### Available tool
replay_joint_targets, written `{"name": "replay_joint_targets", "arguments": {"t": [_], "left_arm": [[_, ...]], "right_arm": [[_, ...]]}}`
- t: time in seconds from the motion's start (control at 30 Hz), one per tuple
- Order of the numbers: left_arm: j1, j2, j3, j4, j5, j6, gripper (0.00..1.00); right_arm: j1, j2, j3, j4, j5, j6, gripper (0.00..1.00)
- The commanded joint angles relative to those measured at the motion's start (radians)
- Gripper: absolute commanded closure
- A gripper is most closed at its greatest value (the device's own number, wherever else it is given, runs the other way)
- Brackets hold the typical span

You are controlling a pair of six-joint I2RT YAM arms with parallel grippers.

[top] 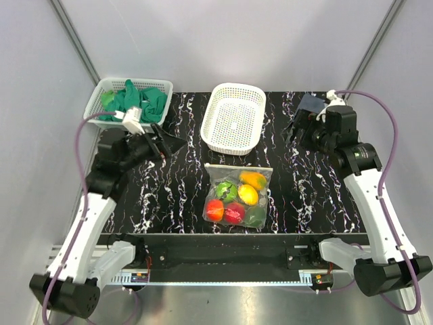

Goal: Open the zip-top bag and remove the fake food

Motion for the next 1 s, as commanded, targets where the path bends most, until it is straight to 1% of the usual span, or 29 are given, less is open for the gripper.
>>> {"name": "replay_joint_targets", "arguments": {"t": [0.0, 0.03, 0.07, 0.1, 0.13, 0.17, 0.23, 0.33, 0.37, 0.4, 0.47, 0.5, 0.53, 0.73, 0.77, 0.8, 0.83, 0.87, 0.9, 0.93, 0.97], "left_arm": [[-0.026, 0.104, -0.154, 0.215, 0.074, -0.099, 0.11], [-0.040, 0.158, -0.169, 0.310, 0.081, -0.122, 0.11], [-0.054, 0.189, -0.180, 0.331, 0.082, -0.126, 0.12], [-0.086, 0.226, -0.177, 0.384, 0.085, -0.128, 0.12], [-0.099, 0.301, -0.167, 0.391, 0.088, -0.116, 0.12], [-0.109, 0.338, -0.156, 0.394, 0.087, -0.110, 0.15], [-0.123, 0.433, -0.136, 0.420, 0.090, -0.102, 0.16], [-0.123, 0.528, -0.148, 0.498, 0.100, -0.111, 0.18], [-0.123, 0.550, -0.148, 0.512, 0.099, -0.108, 0.19], [-0.123, 0.573, -0.147, 0.539, 0.110, -0.107, 0.19], [-0.123, 0.647, -0.134, 0.550, 0.133, -0.105, 0.21], [-0.123, 0.670, -0.119, 0.550, 0.139, -0.100, 0.23], [-0.123, 0.708, -0.113, 0.550, 0.139, -0.088, 0.23], [-0.122, 0.815, -0.081, 0.546, 0.114, -0.054, 0.26], [-0.122, 0.829, -0.082, 0.559, 0.128, -0.057, 0.28], [-0.122, 0.842, -0.082, 0.599, 0.160, -0.063, 0.33], [-0.122, 0.864, -0.087, 0.627, 0.179, -0.086, 0.48], [-0.120, 0.872, -0.105, 0.663, 0.199, -0.102, 0.56], [-0.120, 0.880, -0.110, 0.720, 0.221, -0.111, 0.62], [-0.120, 0.888, -0.111, 0.731, 0.228, -0.119, 0.66], [-0.120, 0.888, -0.116, 0.743, 0.237, -0.120, 0.74]], "right_arm": [[-0.002, -0.014, -0.059, 0.095, -0.392, 0.014, 0.00], [-0.002, -0.014, -0.089, 0.163, -0.431, 0.029, 0.00], [-0.002, -0.006, -0.134, 0.184, -0.466, 0.046, 0.00], [-0.002, 0.001, -0.148, 0.196, -0.482, 0.063, 0.01], [-0.004, 0.007, -0.168, 0.201, -0.496, 0.065, 0.00], [-0.004, 0.021, -0.177, 0.203, -0.497, 0.085, 0.00], [-0.004, 0.021, -0.201, 0.215, -0.464, 0.125, 0.00], [-0.007, -0.005, -0.214, 0.239, -0.428, 0.209, 0.00], [-0.008, -0.009, -0.217, 0.247, -0.440, 0.201, 0.00], [-0.008, -0.015, -0.220, 0.264, -0.503, 0.185, 0.01], [-0.008, -0.025, -0.221, 0.265, -0.560, 0.122, 0.00], [-0.008, -0.028, -0.226, 0.265, -0.572, 0.117, 0.00], [-0.008, -0.034, -0.241, 0.268, -0.574, 0.114, 0.00], [-0.008, -0.025, -0.263, 0.285, -0.652, 0.094, 0.00], [-0.008, -0.026, -0.266, 0.287, -0.658, 0.089, 0.00], [-0.008, -0.028, -0.269, 0.287, -0.660, 0.089, 0.00], [-0.008, -0.025, -0.272, 0.287, -0.657, 0.091, 0.00], [-0.008, -0.023, -0.274, 0.288, -0.657, 0.092, 0.00], [-0.008, -0.020, -0.274, 0.288, -0.664, 0.091, 0.00], [-0.008, -0.009, -0.272, 0.288, -0.669, 0.092, 0.00], [-0.008, -0.002, -0.271, 0.290, -0.689, 0.088, 0.00]]}}
